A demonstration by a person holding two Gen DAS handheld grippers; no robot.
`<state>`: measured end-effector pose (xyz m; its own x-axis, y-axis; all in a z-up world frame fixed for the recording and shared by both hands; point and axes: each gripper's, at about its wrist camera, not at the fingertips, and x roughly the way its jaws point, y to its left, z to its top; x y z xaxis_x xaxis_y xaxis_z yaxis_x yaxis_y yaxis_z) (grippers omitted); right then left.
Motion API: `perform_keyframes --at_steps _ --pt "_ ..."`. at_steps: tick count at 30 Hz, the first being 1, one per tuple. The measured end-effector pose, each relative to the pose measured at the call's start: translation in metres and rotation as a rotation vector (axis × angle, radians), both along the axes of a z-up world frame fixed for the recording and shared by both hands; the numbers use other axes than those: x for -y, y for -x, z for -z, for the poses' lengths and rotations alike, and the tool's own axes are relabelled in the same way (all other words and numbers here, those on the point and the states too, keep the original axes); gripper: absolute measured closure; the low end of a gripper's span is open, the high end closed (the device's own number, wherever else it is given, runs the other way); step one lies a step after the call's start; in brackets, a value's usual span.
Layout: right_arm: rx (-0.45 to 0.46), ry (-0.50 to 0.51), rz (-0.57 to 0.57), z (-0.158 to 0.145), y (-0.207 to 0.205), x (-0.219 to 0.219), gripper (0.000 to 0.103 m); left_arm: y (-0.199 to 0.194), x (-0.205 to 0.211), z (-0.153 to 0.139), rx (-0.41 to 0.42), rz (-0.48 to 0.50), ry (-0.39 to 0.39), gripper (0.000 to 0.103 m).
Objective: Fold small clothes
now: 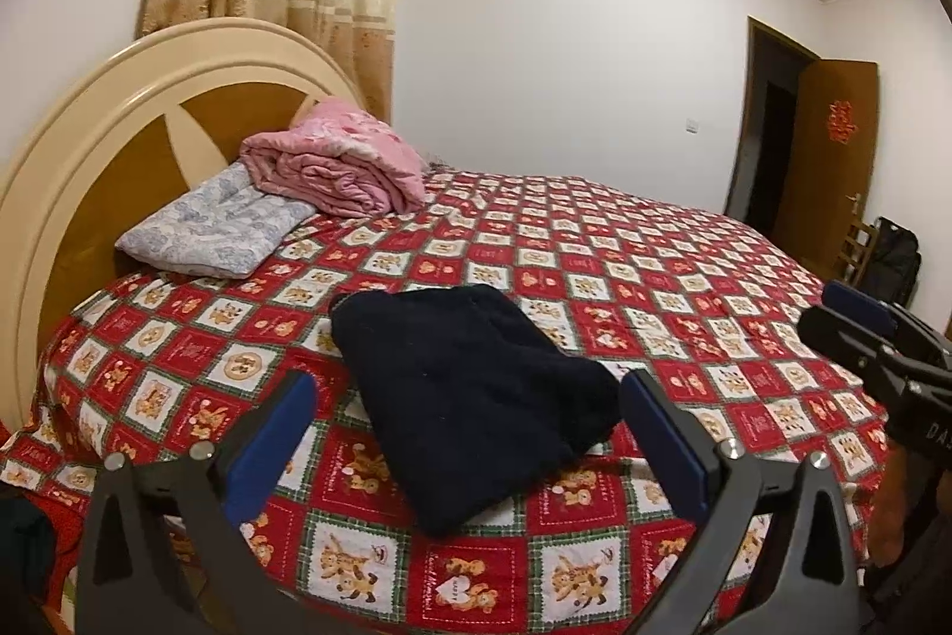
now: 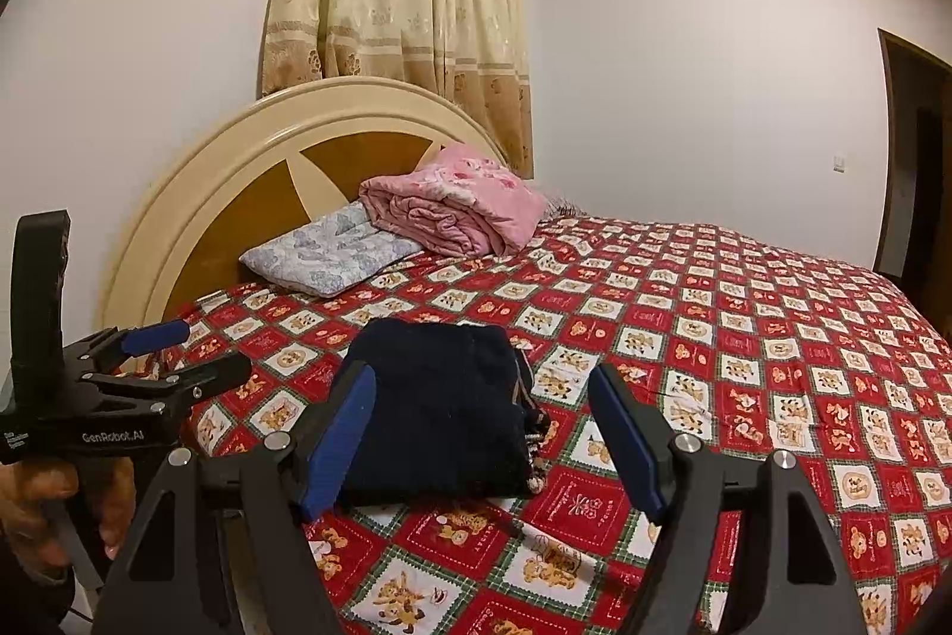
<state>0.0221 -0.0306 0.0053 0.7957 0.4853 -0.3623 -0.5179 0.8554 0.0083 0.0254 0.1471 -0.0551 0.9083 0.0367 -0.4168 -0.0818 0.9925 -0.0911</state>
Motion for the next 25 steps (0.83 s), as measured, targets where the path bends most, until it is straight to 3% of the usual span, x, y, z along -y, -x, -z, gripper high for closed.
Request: perform_keyframes --at_steps 7,25 --pt "0.015 -0.014 0.003 -0.004 0.003 0.002 0.028 0.005 0.004 -0.005 0.031 -0.020 -0.022 0.000" --pt "0.014 0.002 -0.032 -0.001 0.008 -0.009 0.028 0.001 0.000 0.002 0.016 -0.058 -0.036 0.000"
